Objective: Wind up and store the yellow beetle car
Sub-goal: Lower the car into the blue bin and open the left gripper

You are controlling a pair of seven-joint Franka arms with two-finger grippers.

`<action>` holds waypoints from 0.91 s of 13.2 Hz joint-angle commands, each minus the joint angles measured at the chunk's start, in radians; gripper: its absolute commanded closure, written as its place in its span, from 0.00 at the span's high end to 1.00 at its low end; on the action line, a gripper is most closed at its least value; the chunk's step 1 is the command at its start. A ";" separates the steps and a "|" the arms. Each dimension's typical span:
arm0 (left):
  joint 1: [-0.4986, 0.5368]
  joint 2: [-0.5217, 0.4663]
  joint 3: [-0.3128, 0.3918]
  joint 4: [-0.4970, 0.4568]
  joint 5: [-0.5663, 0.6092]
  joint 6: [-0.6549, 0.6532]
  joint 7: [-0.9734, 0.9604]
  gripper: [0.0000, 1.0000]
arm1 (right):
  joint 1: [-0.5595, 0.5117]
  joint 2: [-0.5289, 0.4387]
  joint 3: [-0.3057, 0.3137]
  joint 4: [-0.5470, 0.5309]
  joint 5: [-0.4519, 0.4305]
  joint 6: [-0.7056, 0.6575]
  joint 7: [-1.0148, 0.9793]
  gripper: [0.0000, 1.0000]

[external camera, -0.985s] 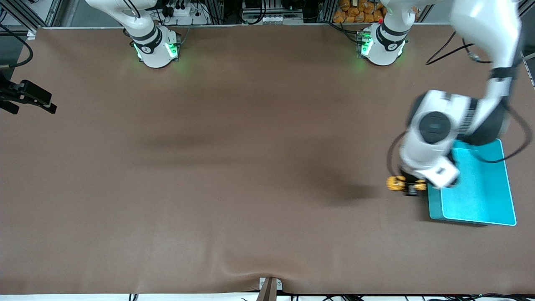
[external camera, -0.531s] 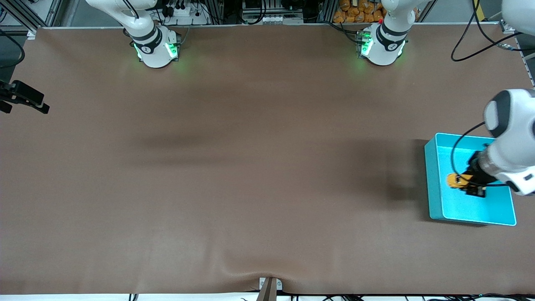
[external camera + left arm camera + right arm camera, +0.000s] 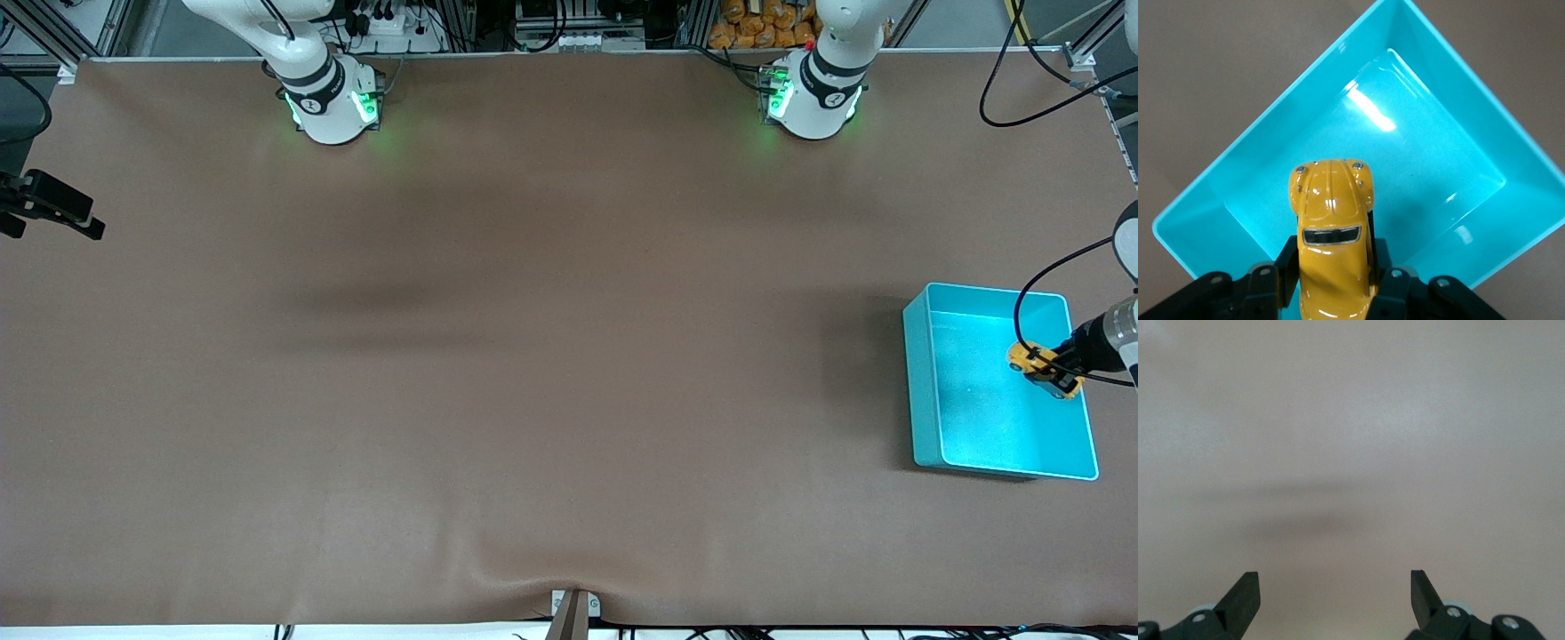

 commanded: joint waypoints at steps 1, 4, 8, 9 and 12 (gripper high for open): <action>0.039 -0.012 -0.013 -0.038 -0.021 -0.003 0.248 0.00 | -0.010 0.006 0.006 0.023 -0.010 -0.020 0.016 1.00; 0.057 0.019 -0.014 -0.049 -0.033 -0.001 0.507 0.00 | -0.033 0.006 -0.006 0.023 0.007 -0.032 0.005 1.00; 0.062 0.093 -0.011 -0.053 -0.036 0.115 0.733 0.00 | -0.031 0.009 -0.006 0.018 0.004 -0.046 0.002 1.00; 0.062 0.106 -0.010 -0.061 -0.029 0.150 0.755 0.00 | -0.031 0.009 -0.006 0.020 -0.002 -0.049 0.002 1.00; 0.091 0.125 -0.008 -0.139 -0.029 0.282 0.799 0.00 | -0.036 0.003 -0.008 0.026 -0.004 -0.049 0.001 1.00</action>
